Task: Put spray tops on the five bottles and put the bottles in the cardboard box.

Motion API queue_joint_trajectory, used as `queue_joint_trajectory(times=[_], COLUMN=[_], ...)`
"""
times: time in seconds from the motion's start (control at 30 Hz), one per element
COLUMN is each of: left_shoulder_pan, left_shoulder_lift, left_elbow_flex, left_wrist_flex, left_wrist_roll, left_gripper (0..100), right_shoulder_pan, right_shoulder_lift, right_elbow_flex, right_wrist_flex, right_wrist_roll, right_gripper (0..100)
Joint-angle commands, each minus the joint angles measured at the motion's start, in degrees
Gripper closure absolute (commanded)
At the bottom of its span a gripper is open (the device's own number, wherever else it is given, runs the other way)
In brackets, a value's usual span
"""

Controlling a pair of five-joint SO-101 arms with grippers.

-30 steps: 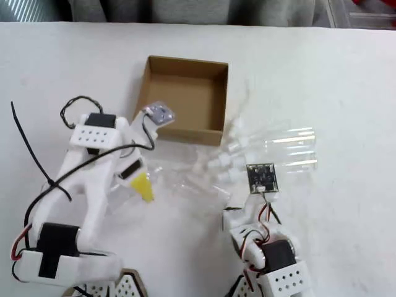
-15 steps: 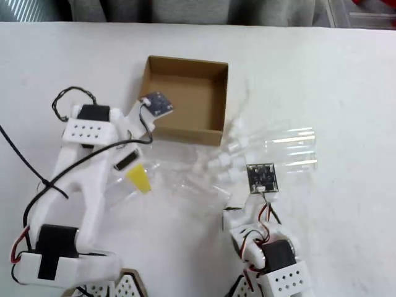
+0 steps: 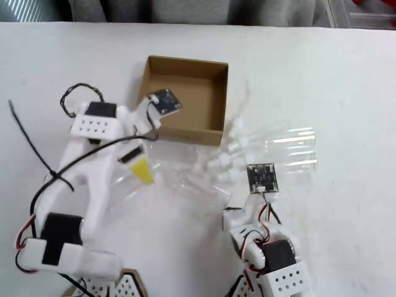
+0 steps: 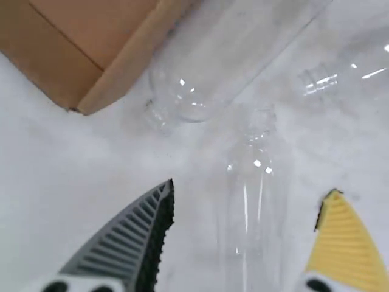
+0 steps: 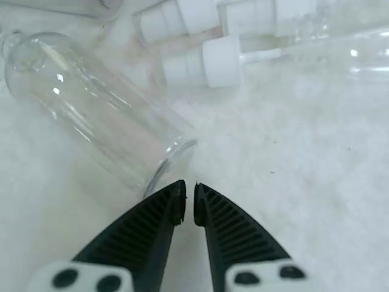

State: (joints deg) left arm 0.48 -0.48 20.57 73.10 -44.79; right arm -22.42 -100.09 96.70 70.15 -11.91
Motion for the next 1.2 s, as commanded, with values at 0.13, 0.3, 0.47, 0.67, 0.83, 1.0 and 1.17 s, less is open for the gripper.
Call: queue_joint_trajectory(times=[0.13, 0.3, 0.47, 0.67, 0.83, 1.0, 1.17], left_shoulder_pan=[0.57, 0.22, 0.75, 0.75, 1.36, 2.86, 2.77], left_shoulder_lift=[3.12, 5.76, 8.31, 11.82, 12.26, 12.62, 12.7], left_elbow_flex=[-0.97, -0.62, -0.79, -0.88, -0.97, -0.97, -0.26], left_wrist_flex=[-2.2, -4.13, -5.98, -7.91, -8.62, -8.53, -8.18], left_wrist_roll=[-0.44, -0.44, 0.09, 0.09, 0.09, 0.18, 0.18], left_gripper=[63, 63, 63, 63, 63, 63, 72], right_shoulder_pan=[-0.57, -0.57, -0.57, -0.57, -0.57, -0.57, -0.57], right_shoulder_lift=[0.04, 0.04, 0.04, 0.04, 0.04, 0.04, 0.04], right_elbow_flex=[0.26, 0.26, 0.26, 0.26, 0.26, 0.26, 0.26], right_wrist_flex=[0.92, 0.92, 0.92, 0.92, 0.92, 0.92, 0.92], right_wrist_roll=[0.44, 0.44, 0.44, 0.44, 0.44, 0.44, 0.44], right_gripper=[98.1, 98.1, 98.1, 98.1, 98.2, 98.2, 98.2])
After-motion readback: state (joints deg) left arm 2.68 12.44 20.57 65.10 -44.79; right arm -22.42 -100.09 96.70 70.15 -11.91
